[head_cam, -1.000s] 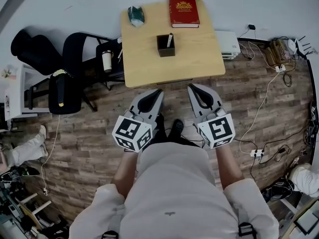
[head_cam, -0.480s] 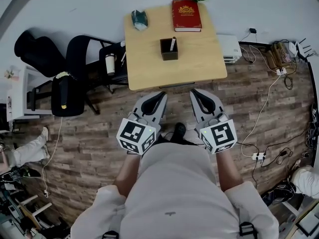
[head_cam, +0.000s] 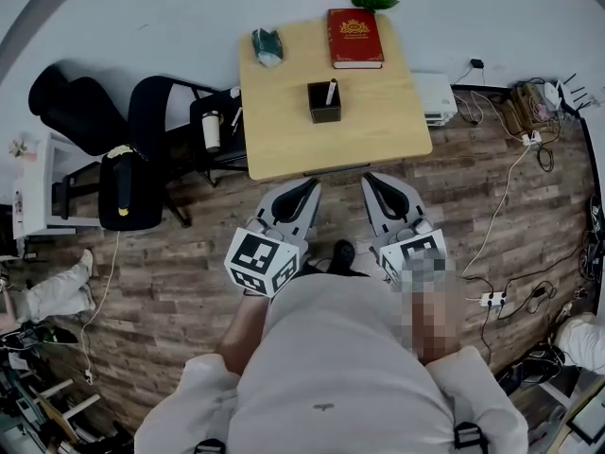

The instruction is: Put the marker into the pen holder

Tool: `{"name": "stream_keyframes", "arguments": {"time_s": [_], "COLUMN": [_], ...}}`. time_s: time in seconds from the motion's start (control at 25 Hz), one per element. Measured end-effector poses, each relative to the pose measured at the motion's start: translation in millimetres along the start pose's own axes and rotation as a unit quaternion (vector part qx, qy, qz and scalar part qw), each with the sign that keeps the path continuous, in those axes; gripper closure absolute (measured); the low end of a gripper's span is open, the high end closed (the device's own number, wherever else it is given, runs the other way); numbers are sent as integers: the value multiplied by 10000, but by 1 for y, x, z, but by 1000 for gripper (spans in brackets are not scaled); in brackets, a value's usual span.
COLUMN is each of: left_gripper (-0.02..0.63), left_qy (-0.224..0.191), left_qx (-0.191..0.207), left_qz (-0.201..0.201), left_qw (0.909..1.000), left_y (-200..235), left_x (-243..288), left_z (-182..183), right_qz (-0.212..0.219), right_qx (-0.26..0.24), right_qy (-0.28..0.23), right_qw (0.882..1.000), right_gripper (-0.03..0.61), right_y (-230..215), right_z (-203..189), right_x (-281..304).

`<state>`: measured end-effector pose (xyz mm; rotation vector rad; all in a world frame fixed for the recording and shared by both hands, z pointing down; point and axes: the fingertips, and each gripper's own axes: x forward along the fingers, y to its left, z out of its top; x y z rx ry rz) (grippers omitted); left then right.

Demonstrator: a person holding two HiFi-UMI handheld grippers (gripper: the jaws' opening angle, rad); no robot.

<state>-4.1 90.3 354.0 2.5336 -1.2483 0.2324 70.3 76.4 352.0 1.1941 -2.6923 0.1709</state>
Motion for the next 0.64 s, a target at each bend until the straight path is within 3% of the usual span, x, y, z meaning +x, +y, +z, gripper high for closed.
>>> {"name": "stream_keyframes", "arguments": {"time_s": [0.64], "left_gripper": [600], "left_qy": [-23], "left_qx": [-164], "left_qz": [171], "left_qw": [9997], "left_y": [14], "left_x": [-8], "left_z": [-8], "right_qz": [96], "right_qx": [-87], "right_qy": [26], "right_qw": [9999], "right_gripper": [580], "right_y": [7], "right_z": [6], "right_x": [7]}}
